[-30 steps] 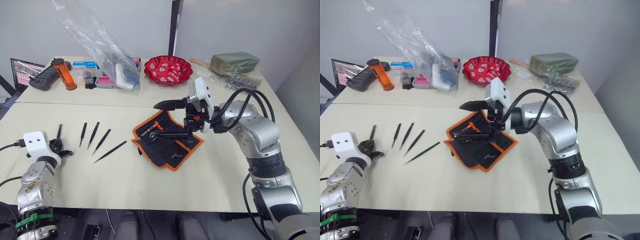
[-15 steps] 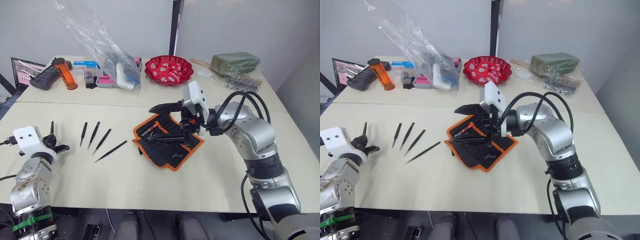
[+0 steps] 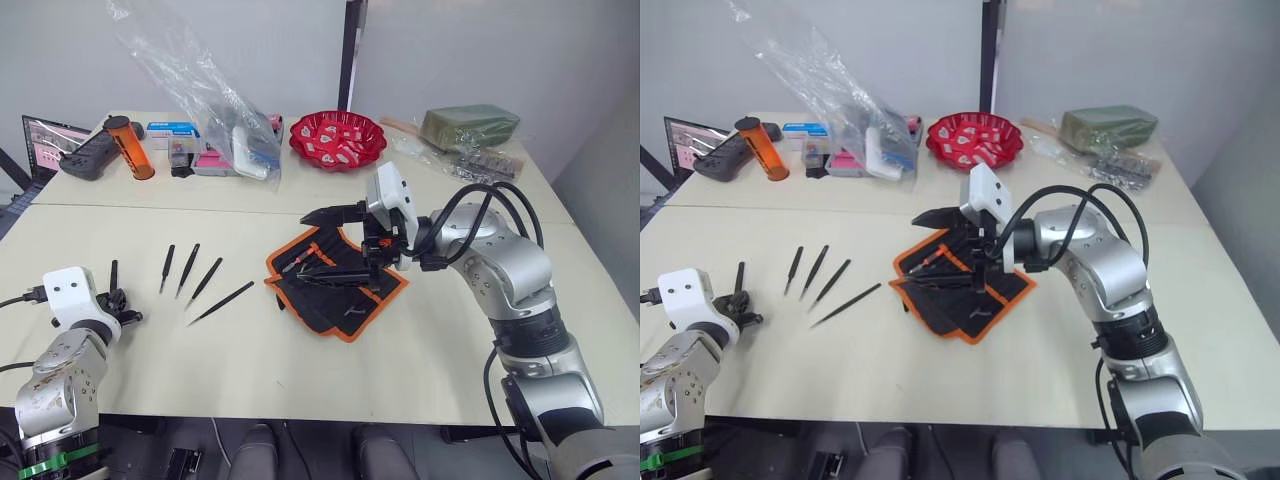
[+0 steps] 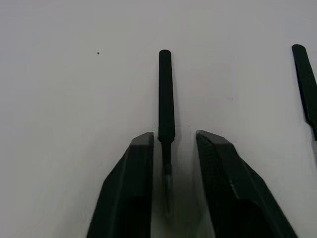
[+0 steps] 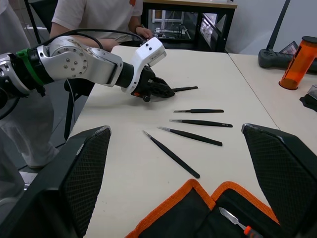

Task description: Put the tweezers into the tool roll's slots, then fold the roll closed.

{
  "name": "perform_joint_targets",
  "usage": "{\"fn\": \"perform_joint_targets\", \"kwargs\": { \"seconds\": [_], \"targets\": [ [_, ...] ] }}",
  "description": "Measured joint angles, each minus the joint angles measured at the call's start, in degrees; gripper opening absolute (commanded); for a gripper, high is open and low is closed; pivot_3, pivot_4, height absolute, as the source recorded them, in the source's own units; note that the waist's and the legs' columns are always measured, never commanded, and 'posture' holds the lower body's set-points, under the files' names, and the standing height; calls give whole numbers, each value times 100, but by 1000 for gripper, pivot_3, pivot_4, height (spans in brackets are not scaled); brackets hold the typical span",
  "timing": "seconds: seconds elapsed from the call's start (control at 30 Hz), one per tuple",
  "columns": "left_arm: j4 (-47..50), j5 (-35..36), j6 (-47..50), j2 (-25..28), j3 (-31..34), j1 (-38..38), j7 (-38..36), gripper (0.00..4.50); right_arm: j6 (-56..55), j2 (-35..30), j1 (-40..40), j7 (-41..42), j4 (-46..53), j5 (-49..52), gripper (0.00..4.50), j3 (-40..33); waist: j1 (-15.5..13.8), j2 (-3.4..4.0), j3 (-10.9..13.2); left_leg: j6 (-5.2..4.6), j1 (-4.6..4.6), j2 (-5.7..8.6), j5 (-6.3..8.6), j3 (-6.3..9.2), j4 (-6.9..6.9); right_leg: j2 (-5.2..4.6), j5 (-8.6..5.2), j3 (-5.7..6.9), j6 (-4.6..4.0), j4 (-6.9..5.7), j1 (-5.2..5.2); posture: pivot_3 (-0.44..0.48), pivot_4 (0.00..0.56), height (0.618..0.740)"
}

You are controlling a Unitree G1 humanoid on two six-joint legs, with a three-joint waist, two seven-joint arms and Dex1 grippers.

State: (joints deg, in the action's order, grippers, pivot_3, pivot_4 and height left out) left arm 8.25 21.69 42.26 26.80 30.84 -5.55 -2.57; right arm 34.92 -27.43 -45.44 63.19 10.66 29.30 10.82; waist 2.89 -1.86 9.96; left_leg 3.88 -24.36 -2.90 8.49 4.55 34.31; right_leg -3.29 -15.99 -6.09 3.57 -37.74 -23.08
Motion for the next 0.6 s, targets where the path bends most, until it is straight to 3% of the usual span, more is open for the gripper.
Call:
{"fn": "perform_joint_targets", "kwargs": {
  "seconds": [0.03,0.2,0.4,0.6],
  "targets": [
    [74,35,99,-39,27,-6,38,2843,0,-1,0,2,0,0,4500,0,7,0,0,0,0,0,0,0,0,0,0,0,0,0,0,0,150,740],
    [538,128,782,-191,206,-35,319,2843,0,0,0,3,0,-1,4500,1,12,0,0,0,0,0,0,0,0,0,0,0,1,1,1,0,150,740],
    [484,114,786,-190,215,-77,306,2843,-7,-1,0,37,0,-44,4500,14,4,0,0,0,1,0,0,0,0,0,0,0,0,2,1,0,150,740],
    [376,104,746,-192,237,-167,282,988,-77,7,0,35,-3,-130,4500,32,-21,0,0,0,0,0,0,0,1,0,-1,0,1,5,2,0,150,740]
  ]
}}
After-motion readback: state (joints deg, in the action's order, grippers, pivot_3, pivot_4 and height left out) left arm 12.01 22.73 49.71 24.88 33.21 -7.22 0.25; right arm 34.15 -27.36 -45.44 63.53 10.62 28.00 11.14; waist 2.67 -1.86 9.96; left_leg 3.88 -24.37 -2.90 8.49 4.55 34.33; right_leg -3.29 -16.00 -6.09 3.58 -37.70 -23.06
